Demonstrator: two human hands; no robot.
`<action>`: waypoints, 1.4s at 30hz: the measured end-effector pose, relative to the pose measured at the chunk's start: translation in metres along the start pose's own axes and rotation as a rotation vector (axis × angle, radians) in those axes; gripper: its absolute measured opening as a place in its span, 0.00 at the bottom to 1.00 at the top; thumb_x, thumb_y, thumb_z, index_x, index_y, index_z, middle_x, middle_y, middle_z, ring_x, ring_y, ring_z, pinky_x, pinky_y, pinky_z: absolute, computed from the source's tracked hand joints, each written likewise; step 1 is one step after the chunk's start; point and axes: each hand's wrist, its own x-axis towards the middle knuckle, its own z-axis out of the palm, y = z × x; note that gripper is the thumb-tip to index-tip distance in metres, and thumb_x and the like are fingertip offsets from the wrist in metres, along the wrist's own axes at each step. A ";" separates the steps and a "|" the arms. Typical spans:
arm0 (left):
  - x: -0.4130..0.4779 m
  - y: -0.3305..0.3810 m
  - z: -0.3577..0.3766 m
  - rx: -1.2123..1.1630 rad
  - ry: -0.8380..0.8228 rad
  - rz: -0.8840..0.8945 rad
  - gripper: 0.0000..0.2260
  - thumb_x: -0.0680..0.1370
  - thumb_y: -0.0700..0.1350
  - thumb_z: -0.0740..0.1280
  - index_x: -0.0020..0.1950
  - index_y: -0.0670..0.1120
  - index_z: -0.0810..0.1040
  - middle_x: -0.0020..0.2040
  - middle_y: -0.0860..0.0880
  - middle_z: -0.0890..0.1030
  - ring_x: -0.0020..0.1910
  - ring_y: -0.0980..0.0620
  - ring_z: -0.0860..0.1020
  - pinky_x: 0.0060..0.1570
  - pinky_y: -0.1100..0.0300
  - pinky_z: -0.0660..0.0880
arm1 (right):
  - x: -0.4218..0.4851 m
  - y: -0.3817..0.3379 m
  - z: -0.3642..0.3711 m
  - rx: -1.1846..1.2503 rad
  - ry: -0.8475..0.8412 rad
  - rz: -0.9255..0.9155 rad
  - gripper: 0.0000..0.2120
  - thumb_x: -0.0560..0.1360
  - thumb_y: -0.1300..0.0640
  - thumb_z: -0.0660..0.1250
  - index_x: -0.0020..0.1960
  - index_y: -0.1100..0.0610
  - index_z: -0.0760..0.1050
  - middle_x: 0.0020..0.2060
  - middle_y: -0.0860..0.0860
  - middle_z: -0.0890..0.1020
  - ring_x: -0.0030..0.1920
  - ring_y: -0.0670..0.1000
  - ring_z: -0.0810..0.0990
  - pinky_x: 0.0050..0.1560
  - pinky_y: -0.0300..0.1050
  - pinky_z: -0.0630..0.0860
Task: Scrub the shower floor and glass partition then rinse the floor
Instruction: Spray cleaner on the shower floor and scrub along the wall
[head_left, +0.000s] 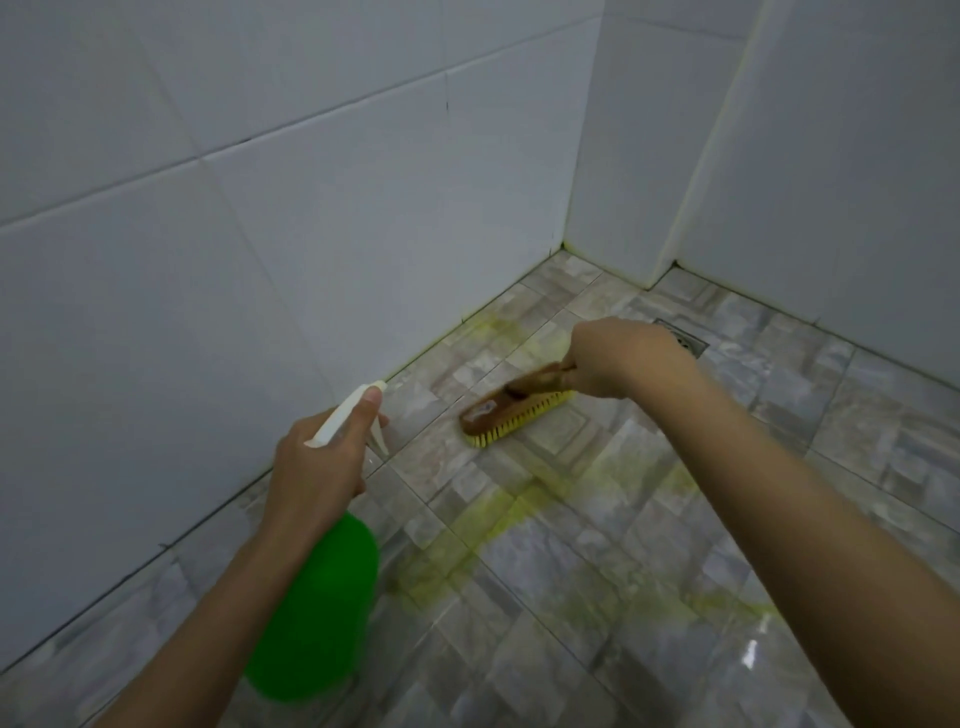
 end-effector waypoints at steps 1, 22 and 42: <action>0.001 0.001 0.000 -0.008 0.004 -0.009 0.20 0.78 0.61 0.63 0.41 0.48 0.85 0.29 0.37 0.79 0.18 0.59 0.71 0.22 0.70 0.67 | 0.007 -0.001 0.005 0.032 0.013 -0.019 0.14 0.79 0.48 0.59 0.53 0.57 0.78 0.36 0.52 0.76 0.35 0.53 0.75 0.36 0.45 0.73; 0.022 -0.007 0.010 -0.031 -0.008 -0.039 0.20 0.77 0.64 0.63 0.41 0.51 0.85 0.39 0.39 0.85 0.21 0.54 0.72 0.30 0.59 0.74 | 0.082 0.046 0.027 0.170 0.134 -0.043 0.17 0.80 0.46 0.57 0.66 0.47 0.75 0.38 0.50 0.78 0.35 0.50 0.75 0.40 0.45 0.75; 0.037 0.003 0.021 -0.057 0.015 -0.001 0.24 0.75 0.66 0.64 0.46 0.46 0.86 0.33 0.41 0.81 0.22 0.55 0.72 0.26 0.64 0.72 | 0.051 0.011 0.161 0.226 0.282 -0.329 0.23 0.82 0.46 0.51 0.75 0.37 0.51 0.31 0.51 0.75 0.29 0.50 0.73 0.30 0.44 0.71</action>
